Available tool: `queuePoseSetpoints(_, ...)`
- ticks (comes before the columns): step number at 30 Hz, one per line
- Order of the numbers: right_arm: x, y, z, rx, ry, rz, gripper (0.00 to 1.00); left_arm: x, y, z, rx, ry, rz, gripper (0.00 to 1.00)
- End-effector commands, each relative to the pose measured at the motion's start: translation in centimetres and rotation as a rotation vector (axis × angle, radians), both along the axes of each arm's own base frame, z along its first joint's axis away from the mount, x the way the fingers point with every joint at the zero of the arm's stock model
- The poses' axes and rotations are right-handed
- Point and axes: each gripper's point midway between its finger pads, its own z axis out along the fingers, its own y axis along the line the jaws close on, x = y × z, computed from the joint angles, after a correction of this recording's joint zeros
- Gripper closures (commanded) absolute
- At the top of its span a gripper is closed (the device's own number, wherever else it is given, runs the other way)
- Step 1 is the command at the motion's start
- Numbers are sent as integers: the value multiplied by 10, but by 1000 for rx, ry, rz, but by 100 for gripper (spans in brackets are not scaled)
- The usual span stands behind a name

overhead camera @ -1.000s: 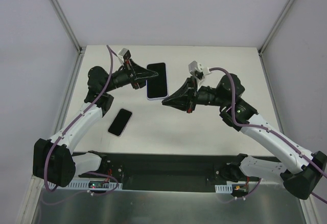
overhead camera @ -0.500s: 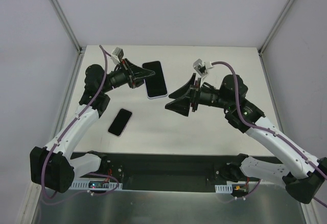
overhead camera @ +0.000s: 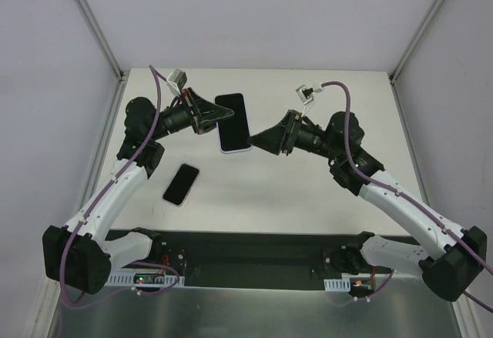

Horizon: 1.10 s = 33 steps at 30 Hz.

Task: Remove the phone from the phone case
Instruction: Remove the phone case from the phone.

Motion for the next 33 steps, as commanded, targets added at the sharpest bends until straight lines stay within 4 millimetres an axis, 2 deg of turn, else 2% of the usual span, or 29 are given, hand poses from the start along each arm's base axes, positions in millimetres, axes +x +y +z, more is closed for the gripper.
queuePoseSetpoints(1, -4, 2, 37, 150, -20, 37, 49, -17, 3, 42, -42, -160, -19, 100)
queuePoseSetpoints(4, -5, 2, 36, 166, 8, 43, 71, -16, 3, 42, -42, -158, -16, 100)
queuePoseSetpoints(6, -7, 2, 38, 177, 20, 52, 71, -14, 4, 41, -42, -155, -9, 100)
queuePoseSetpoints(11, -10, -1, 32, 191, 58, 53, 54, -7, 7, 39, -34, -152, 29, 100)
queuePoseSetpoints(17, -10, -2, 26, 205, 95, 41, 57, -2, 8, 38, -33, -151, 47, 100)
queuePoseSetpoints(22, -8, -1, 29, 220, 93, 38, 74, -3, 8, 39, -32, -155, 46, 100)
queuePoseSetpoints(25, -9, 1, 34, 249, 97, 62, 80, -2, 9, 37, -29, -153, 53, 100)
queuePoseSetpoints(27, -9, 3, 33, 268, 127, 79, 79, 0, 10, 35, -25, -148, 66, 100)
queuePoseSetpoints(31, -10, 4, 30, 280, 143, 82, 65, 5, 13, 33, -13, -148, 96, 100)
queuePoseSetpoints(33, -10, 3, 29, 280, 144, 79, 64, 6, 14, 34, -8, -155, 108, 100)
